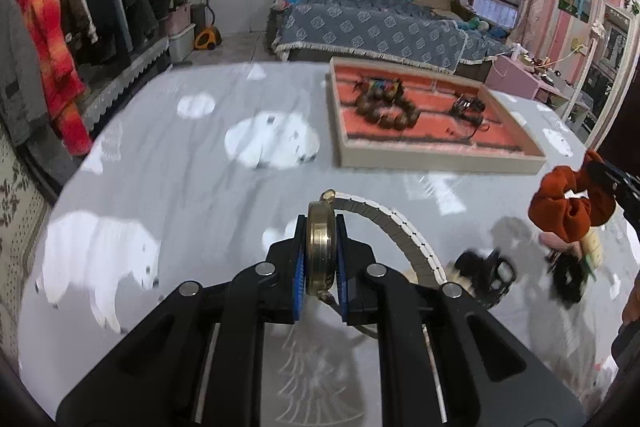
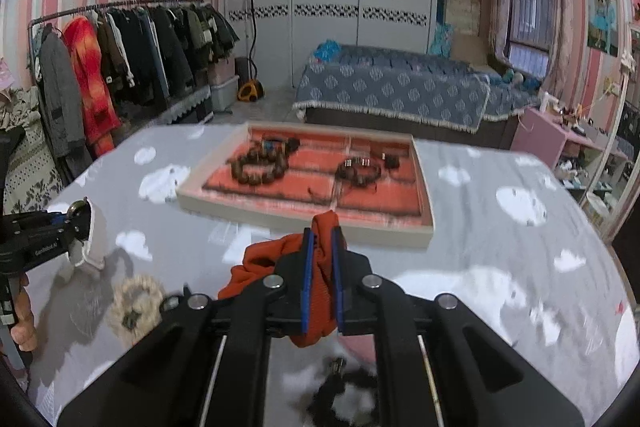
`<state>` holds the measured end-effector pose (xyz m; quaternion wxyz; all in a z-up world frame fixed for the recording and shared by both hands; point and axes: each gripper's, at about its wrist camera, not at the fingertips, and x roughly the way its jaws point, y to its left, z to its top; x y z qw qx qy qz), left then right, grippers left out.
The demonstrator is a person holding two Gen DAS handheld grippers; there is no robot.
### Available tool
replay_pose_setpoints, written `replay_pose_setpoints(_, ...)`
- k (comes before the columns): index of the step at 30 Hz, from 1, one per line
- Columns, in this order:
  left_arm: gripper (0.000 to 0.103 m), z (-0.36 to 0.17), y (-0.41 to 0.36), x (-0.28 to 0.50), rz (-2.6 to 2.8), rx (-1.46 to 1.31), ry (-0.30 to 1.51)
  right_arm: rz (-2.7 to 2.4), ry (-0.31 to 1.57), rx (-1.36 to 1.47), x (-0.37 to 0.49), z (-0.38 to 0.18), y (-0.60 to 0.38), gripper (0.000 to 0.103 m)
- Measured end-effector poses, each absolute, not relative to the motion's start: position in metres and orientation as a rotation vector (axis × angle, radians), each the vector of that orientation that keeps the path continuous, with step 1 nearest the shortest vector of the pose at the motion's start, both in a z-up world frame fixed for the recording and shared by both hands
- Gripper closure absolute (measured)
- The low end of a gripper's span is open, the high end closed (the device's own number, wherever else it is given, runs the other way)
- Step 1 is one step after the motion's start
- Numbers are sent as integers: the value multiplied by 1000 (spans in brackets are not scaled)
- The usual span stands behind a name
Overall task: Organize jewelry
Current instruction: 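Carry the watch into the tray with left tool while right tool carries the orange scrunchie there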
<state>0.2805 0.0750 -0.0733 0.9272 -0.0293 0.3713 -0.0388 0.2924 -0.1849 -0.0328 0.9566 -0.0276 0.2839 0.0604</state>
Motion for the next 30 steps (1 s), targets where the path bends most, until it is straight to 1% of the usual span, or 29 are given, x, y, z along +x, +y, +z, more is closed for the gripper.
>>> replay_pose_setpoints(6, 92, -37, 54, 311, -97, -54, 694, 120, 528, -47, 325, -5, -185, 94)
replay_pose_setpoints(14, 92, -18, 19, 366, -141, -64, 664, 95, 500, -11, 377, 11, -198, 94)
replay_pose_setpoints(23, 92, -26, -12, 432, -166, -37, 664, 38, 524, -5, 436, -3, -235, 94)
replay_pose_setpoints(30, 92, -49, -20, 482, -166, -8, 719, 9, 584, 30, 478, -30, -255, 94)
